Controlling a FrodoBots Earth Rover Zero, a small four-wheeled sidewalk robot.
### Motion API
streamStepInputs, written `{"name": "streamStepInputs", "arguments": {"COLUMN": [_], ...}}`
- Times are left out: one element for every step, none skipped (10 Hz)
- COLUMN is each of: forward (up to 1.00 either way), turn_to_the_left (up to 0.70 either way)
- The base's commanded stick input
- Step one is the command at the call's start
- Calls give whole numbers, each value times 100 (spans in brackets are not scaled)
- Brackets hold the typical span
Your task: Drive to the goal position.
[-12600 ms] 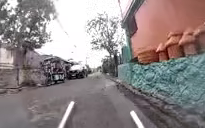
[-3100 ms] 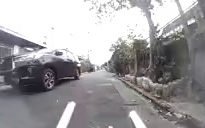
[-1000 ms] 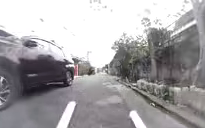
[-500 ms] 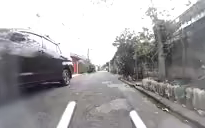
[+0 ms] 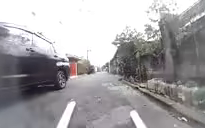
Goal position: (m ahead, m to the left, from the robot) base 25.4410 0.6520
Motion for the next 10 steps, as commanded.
{"name": "streamStepInputs", "arguments": {"forward": [85, 85, 85, 85, 85, 85, 85, 85, 85, 85], "turn_to_the_left": [0, 0, 0, 0, 14, 34, 17, 0, 0, 0]}}
